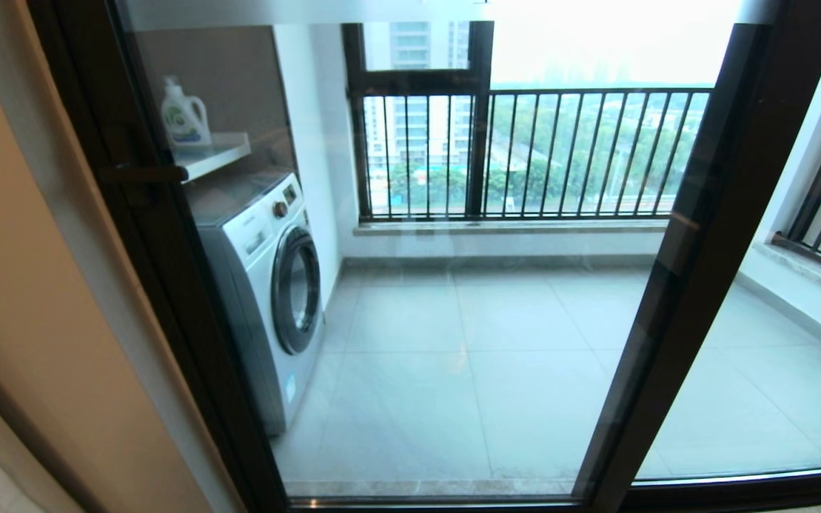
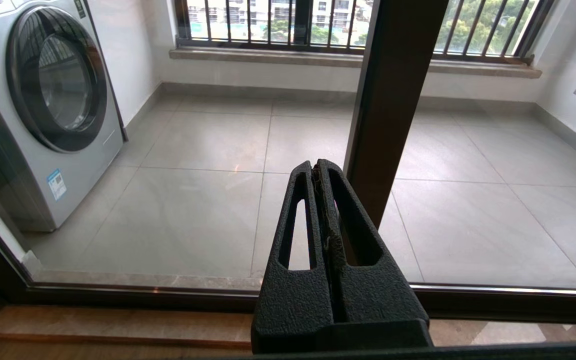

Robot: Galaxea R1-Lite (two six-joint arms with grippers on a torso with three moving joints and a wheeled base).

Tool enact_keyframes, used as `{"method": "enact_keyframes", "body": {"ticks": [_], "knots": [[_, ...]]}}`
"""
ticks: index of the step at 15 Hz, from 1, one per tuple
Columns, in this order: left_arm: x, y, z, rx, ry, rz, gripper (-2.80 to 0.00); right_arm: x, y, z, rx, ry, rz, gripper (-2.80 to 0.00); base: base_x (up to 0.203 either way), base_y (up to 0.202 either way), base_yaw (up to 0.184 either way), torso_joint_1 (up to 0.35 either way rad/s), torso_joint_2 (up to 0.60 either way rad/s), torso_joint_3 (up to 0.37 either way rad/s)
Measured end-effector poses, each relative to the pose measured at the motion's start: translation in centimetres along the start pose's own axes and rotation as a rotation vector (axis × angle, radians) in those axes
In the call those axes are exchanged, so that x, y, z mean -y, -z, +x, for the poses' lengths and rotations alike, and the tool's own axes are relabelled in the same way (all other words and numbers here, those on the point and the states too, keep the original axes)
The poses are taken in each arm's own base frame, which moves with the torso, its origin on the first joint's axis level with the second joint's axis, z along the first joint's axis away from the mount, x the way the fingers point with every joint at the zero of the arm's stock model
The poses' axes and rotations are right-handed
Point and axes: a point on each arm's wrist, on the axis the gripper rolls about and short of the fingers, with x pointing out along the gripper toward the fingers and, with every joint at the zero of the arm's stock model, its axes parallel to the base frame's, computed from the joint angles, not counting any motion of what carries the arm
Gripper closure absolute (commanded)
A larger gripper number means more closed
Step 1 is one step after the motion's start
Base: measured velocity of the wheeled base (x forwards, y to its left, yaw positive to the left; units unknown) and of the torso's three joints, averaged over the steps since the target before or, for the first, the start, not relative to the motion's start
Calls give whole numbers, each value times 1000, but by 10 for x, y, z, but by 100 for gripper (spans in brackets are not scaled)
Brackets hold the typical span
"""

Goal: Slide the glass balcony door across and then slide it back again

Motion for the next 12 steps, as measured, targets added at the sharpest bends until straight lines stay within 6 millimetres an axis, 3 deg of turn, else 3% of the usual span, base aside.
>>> {"method": "enact_keyframes", "body": {"ticks": [12], "knots": [[0,0,0,0,0,-1,0,1,0,0,1,43,79,0,0,0,0,0,0,0]]}}
